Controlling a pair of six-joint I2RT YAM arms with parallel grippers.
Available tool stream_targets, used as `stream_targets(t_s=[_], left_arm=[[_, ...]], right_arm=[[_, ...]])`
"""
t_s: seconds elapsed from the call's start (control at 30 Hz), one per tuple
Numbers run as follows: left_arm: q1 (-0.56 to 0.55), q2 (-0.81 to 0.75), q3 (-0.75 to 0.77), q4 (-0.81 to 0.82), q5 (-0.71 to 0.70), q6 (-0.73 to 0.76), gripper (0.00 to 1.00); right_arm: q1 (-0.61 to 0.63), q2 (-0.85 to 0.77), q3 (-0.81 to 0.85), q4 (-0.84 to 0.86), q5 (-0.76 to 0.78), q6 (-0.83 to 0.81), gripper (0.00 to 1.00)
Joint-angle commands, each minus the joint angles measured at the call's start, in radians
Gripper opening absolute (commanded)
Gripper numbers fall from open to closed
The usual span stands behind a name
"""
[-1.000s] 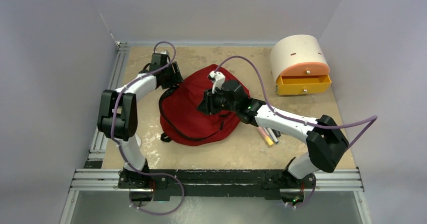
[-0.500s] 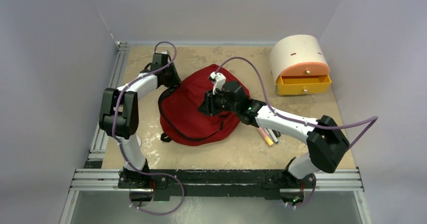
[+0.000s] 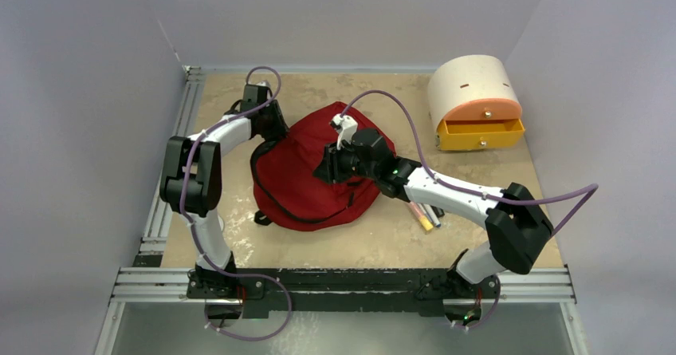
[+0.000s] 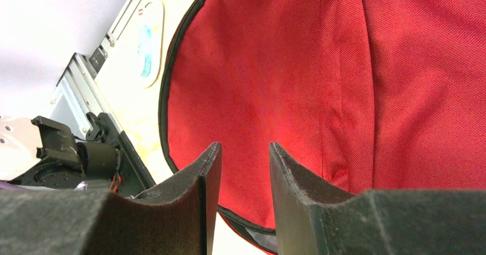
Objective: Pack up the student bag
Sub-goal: Zip the student bag at the center of the board.
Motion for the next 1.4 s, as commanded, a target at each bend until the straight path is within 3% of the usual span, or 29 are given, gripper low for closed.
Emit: stream_targets(t_s=[0.0, 0.3, 0.5, 0.63, 0.87, 1.03, 1.23, 1.37], left_arm=[[-0.003, 0.005, 0.039, 0.032, 0.014, -0.006, 0.30], [-0.003, -0.045, 0.040, 0.035, 0.033, -0.002, 0.00], [-0.003, -0.112, 0.040, 0.024, 0.036, 0.021, 0.00], [-0.003, -0.152, 0.042, 0.024, 0.051, 0.023, 0.00], [-0.003, -0.192, 0.064, 0.015, 0.069, 0.024, 0.00], [-0.003, -0.198, 0.080, 0.004, 0.075, 0.026, 0.00], [-0.003, -0.209, 0.084, -0.011, 0.080, 0.030, 0.00], [-0.003, -0.215, 0.084, -0.009, 0.105, 0.031, 0.00]], right_arm=[[0.001, -0.043, 0.000, 0.038, 0.017, 0.011, 0.39], [0.001, -0.018, 0.032, 0.054, 0.054, 0.034, 0.43], [0.002, 0.077, 0.163, 0.036, 0.123, -0.098, 0.55], [-0.001, 0.135, 0.218, 0.085, 0.169, -0.210, 0.72], [-0.013, 0.300, 0.419, 0.045, 0.157, -0.419, 0.81], [-0.039, 0.372, 0.458, 0.084, 0.034, -0.540, 0.81], [-0.159, 0.435, 0.515, 0.101, -0.261, -0.624, 0.77], [-0.203, 0.518, 0.639, -0.013, -0.396, -0.724, 0.78]])
